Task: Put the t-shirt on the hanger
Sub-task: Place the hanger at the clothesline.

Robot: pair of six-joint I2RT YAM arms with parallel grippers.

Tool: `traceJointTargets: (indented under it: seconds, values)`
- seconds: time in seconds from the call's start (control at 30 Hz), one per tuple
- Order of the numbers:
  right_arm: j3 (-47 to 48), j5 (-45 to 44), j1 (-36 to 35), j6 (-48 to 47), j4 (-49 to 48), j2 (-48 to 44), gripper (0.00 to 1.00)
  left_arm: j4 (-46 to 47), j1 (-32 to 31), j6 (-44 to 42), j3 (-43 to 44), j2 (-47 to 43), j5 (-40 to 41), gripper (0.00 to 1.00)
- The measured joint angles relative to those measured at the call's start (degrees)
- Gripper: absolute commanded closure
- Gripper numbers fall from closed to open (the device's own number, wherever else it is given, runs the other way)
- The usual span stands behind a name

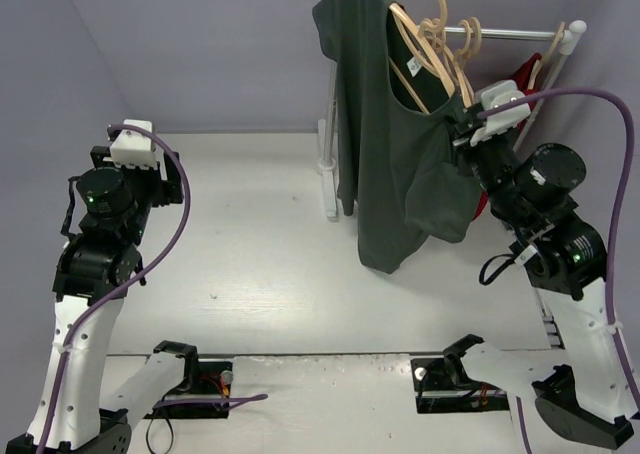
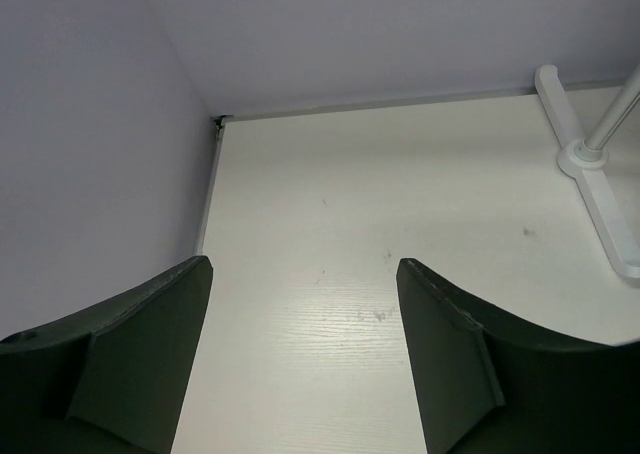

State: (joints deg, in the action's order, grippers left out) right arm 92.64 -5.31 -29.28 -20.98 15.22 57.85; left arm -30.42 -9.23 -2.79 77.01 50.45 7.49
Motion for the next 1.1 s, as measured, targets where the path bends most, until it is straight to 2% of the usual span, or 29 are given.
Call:
traceJointTargets:
  seconds: [0.17,0.3,0.53,0.7,0.93,1.1]
  values:
    - [2.3,-1.4,0.0,-1.4,-0.1,3.7,1.0,0.1,0.0,0.1,0.0,0.2,-0.4,0.3]
    - [0.8,-1.4,0.0,-1.8,-0.4,3.1,1.0,0.7,0.0,0.1,-1.3,-0.5,-0.9,0.3]
    - [-13.4,-1.3,0.0,-1.3,-1.0,-7.6,1.0,1.3,0.0,0.7,-6.1,-1.7,-2.1,0.3]
    - [-21.1,-3.1,0.0,0.1,-0.9,-11.8,1.0,1.6,0.0,1.1,-8.7,-1.6,-3.1,0.3]
    - [-23.5,-7.6,0.7,1.7,-0.7,-7.1,1.0,3.0,0.0,2.0,-10.1,-1.6,-4.3,0.3]
    - [-22.9,-7.1,4.7,3.6,-0.8,-0.1,1.0,4.6,0.0,3.0,-12.6,-1.3,-5.0,0.3]
